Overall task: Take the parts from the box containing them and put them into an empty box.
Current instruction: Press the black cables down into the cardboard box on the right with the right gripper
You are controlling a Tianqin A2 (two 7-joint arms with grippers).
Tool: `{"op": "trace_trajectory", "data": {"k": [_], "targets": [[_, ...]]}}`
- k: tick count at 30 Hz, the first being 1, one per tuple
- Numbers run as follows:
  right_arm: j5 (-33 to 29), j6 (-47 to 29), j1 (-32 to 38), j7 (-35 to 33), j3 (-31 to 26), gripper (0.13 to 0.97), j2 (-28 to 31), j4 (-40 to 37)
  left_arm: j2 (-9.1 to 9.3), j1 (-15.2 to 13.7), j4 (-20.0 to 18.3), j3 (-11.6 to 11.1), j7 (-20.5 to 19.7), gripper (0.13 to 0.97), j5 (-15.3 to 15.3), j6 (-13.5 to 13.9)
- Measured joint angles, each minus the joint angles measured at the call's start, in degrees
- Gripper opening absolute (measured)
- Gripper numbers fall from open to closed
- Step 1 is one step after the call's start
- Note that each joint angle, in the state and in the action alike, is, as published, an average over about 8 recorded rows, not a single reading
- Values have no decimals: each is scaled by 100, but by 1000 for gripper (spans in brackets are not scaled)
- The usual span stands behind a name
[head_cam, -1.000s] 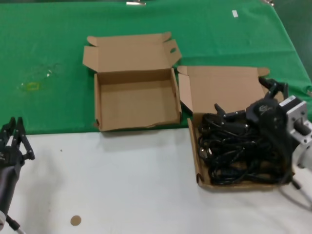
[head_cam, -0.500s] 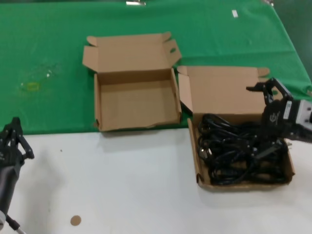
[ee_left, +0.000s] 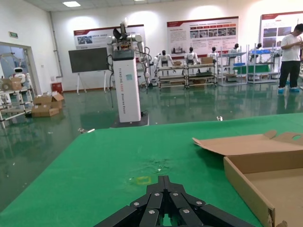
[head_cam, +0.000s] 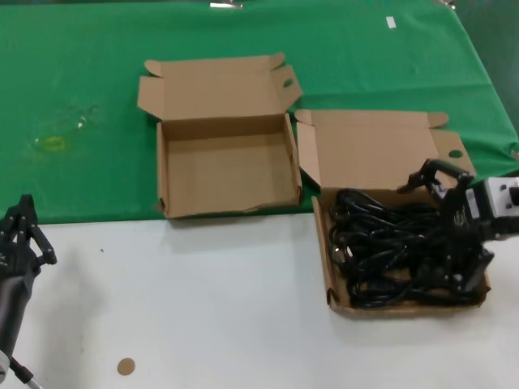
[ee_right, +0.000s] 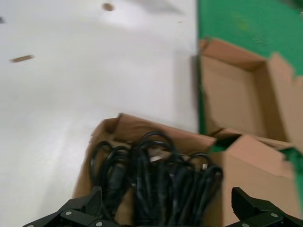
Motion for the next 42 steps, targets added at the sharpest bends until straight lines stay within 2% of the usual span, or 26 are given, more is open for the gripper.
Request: {"op": "trace_trajectory", "data": {"k": [7, 16, 25, 33, 34, 42], "targets": [[-435, -698, 518, -346, -255, 958, -531, -782, 0, 0, 0, 0, 0, 144, 0, 0], [-926, -887, 917, -660, -396, 944, -1049, -1675, 0, 0, 0, 0, -1, 144, 0, 0], [-1203, -994, 1068, -648, -410, 851, -1223, -1976, 0, 0, 0, 0, -2, 144, 1, 0], [-1285, -1144, 1031, -469, -376, 687, -1222, -1844, 0, 0, 0, 0, -2, 144, 1, 0], [-1290, -1163, 1028, -449, -370, 687, -1218, -1825, 0, 0, 0, 0, -2, 144, 1, 0], [-1348, -1272, 1019, -334, -328, 465, -1185, -1754, 0, 0, 0, 0, -2, 144, 2, 0]]}}
